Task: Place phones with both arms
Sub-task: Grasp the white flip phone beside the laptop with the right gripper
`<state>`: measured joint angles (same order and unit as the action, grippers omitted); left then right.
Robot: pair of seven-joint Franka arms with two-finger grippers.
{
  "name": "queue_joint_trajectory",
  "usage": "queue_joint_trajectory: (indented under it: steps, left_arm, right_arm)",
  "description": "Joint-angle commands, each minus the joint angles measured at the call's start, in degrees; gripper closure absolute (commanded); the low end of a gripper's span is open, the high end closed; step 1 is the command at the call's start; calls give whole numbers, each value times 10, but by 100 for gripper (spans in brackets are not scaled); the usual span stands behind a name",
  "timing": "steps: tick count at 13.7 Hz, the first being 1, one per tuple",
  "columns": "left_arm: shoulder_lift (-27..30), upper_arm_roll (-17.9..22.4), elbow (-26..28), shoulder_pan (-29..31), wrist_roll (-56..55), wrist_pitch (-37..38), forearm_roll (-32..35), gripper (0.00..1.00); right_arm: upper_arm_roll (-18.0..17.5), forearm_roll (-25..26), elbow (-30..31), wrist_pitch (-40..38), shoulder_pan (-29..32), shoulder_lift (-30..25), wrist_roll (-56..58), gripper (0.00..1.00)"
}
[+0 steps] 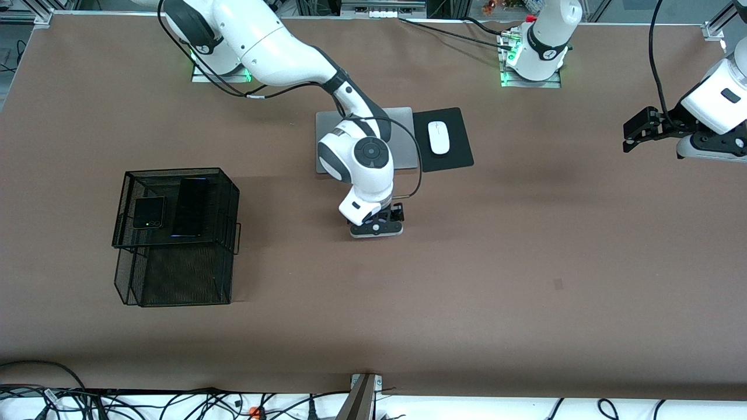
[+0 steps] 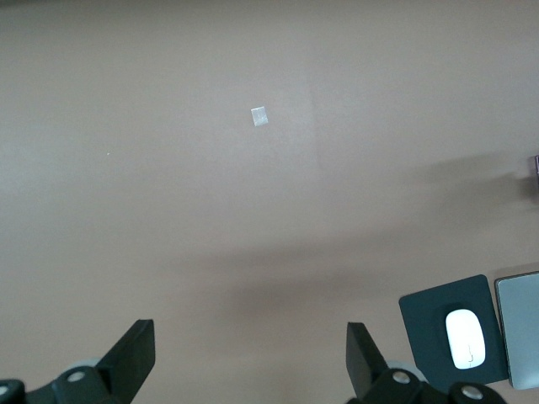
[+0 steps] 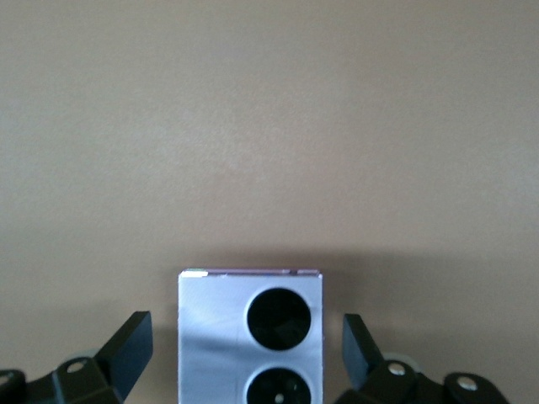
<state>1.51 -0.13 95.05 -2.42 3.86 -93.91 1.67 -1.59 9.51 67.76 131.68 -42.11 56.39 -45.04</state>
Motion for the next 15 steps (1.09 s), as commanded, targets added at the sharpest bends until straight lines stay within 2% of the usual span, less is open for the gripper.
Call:
queue_joint_trajectory:
  steps: [1,11,15]
  left_arm:
    - [2,2,-3,-3,10,10,-2,0]
    - [2,2,-3,-2,12,14,-2,0]
    - [2,2,-4,-2,11,21,-2,0]
  right_arm:
    - [-4,11,-19,7,1,20,-8,0]
    - [-8,5,-18,-6,2,20,-8,0]
    - [-9,3,-17,-23,4,18,-40,0]
